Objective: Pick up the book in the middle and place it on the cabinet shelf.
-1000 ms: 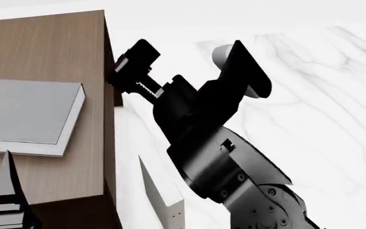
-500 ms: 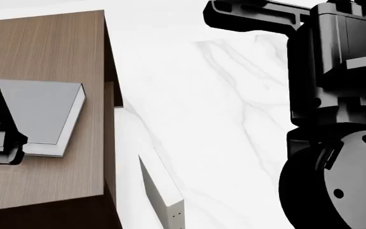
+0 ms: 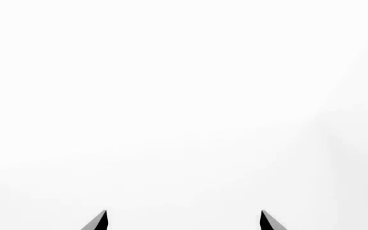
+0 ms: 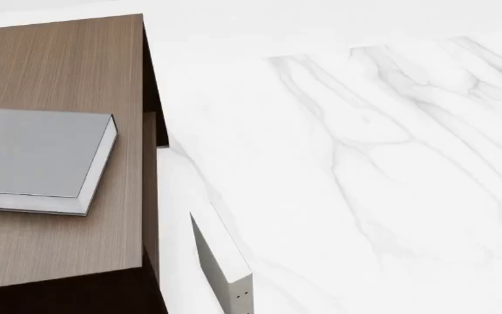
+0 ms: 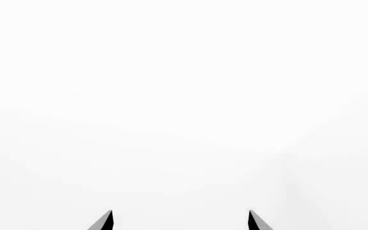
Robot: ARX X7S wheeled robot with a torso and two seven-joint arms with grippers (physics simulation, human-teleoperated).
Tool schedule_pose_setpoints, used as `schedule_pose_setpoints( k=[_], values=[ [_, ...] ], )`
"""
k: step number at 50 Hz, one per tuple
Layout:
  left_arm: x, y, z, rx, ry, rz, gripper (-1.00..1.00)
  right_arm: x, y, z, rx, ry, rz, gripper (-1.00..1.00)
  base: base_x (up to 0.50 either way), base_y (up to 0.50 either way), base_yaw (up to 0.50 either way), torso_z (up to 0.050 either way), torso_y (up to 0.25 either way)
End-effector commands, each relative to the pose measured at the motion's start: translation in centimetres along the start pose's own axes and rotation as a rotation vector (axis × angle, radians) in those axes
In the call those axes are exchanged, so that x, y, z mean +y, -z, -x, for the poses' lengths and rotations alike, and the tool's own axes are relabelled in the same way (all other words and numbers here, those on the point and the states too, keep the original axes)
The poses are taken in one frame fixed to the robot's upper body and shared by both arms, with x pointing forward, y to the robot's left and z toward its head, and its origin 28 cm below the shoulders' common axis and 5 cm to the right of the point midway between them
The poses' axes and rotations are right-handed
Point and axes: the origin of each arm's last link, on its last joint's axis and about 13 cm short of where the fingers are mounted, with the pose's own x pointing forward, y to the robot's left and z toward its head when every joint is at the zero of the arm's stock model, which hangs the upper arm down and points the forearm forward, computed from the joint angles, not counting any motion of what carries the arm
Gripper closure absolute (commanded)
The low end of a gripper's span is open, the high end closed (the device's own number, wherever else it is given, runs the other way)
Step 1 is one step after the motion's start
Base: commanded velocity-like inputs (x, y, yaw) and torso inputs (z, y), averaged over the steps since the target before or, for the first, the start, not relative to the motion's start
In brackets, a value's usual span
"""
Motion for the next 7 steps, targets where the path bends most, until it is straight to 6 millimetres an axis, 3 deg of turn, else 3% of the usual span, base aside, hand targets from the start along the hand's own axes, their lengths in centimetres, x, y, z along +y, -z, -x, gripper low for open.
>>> schedule_pose_setpoints(
  k=[1,7],
  values=[
    [0.56,-1.88,-1.67,-0.119,0.013,0.022,-1.0,-0.07,-1.53,-0.66,-0.096,0.002,0.041,-1.0,0.0,0.0,0.0,0.0,0.0],
    [0.5,-1.67,-1.65,-0.11,0.017,0.028,-1.0,0.03,-1.52,-0.53,-0.091,-0.004,0.037,-1.0,0.0,0.0,0.0,0.0,0.0]
  ],
)
